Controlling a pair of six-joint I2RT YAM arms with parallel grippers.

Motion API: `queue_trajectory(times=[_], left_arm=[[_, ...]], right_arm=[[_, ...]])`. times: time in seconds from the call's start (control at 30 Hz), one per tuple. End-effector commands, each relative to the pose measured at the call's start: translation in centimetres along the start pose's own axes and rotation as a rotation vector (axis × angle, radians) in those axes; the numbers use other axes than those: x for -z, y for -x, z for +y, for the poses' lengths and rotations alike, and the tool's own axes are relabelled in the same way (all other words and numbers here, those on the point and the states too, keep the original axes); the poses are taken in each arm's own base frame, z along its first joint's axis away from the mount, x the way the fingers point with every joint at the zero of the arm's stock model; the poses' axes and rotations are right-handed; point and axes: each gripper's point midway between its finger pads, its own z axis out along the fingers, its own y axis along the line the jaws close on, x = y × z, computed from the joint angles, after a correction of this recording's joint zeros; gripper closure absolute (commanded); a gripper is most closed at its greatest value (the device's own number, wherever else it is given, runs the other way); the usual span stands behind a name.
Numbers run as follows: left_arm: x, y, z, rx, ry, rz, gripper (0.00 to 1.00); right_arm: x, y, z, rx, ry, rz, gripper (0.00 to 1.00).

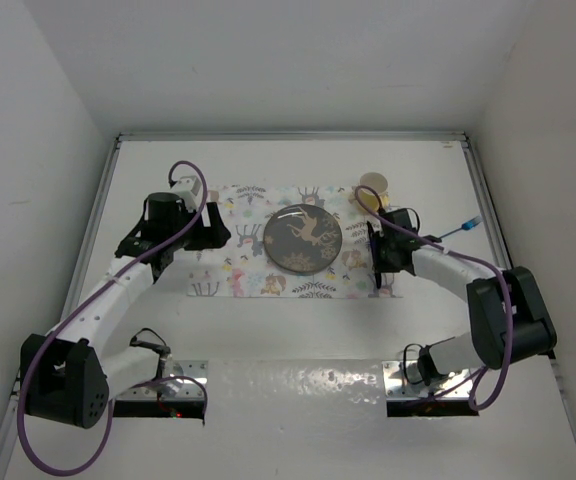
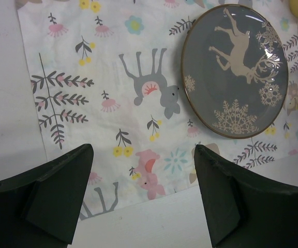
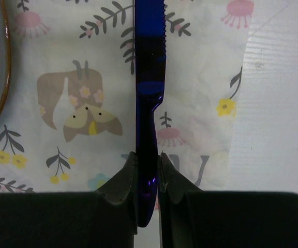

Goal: Set the dinner table for one person

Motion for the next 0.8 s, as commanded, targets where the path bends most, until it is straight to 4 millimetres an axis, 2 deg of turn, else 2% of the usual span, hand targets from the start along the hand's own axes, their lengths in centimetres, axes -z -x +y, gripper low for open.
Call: queue_trajectory(times=[0.0, 0.27, 0.43, 0.6, 0.7, 0.77], left_arm=[[-0.1, 1.3, -0.3, -0.016, -0.02, -0.044, 0.23], [-0.2, 1.2, -0.3, -0.017, -0.019, -0.038, 0.23], [-0.2, 1.2, -0.2, -0.016, -0.014, -0.037, 0.23], [-0.3, 1.1, -0.1, -0.015, -0.01, -0.033, 0.23], [-0.3, 1.1, -0.2, -0.016, -0.011, -0.033, 0.23], [-0.3, 1.1, -0.1, -0.015, -0.01, -0.033, 0.23]], right_arm=[[0.2, 3.6, 1.3, -0.018, 0.03, -0.107, 1.0], [-1.0, 3.5, 1.5, -0.019, 0.026, -0.101, 1.0], [-1.9, 2.0, 1.2, -0.022, 0.015, -0.066, 0.98], [-1.9, 1.0, 1.0, -0.048, 0.01, -0.061, 0.8], [-1.5, 1.0, 0.8, -0.054, -0.001, -0.06, 0.64], [-1.1, 1.6, 0.6, -0.066, -0.011, -0.076, 0.57]])
